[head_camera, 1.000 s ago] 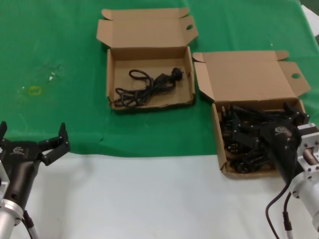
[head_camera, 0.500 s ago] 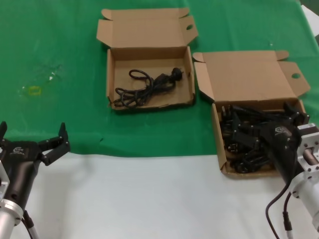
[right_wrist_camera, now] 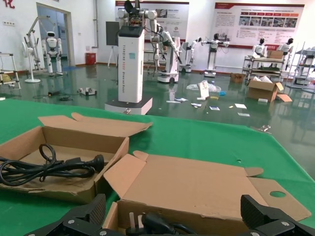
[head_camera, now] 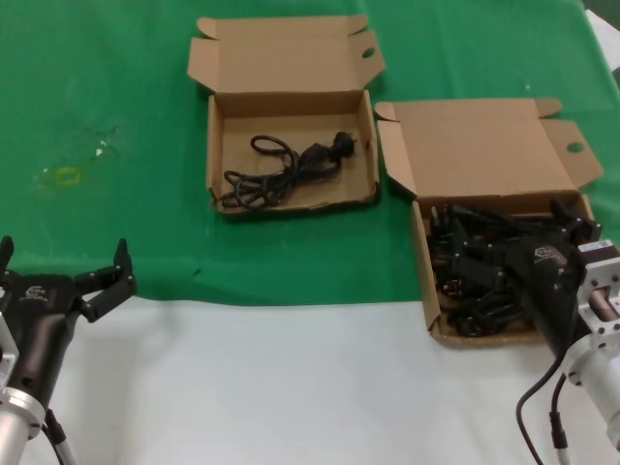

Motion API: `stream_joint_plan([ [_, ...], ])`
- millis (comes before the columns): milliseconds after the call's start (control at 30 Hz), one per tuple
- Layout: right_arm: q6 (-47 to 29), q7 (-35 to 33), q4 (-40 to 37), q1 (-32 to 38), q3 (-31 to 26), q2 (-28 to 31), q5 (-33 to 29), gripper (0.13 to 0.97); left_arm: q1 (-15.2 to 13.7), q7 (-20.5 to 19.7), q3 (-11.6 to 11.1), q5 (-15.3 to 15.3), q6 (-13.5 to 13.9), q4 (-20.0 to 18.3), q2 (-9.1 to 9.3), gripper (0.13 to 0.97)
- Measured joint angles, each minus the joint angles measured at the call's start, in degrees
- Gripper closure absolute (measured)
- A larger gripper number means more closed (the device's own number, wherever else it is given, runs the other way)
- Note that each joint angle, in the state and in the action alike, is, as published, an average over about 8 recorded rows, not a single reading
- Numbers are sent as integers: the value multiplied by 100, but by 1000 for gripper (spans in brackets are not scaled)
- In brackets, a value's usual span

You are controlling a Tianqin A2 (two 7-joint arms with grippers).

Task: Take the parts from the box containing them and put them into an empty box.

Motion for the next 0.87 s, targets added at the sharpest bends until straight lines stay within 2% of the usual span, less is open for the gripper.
stream_joint_plan([
  [867, 0, 0, 0, 0, 0, 0, 0, 129, 0, 0, 0, 0, 0, 0, 0, 132],
])
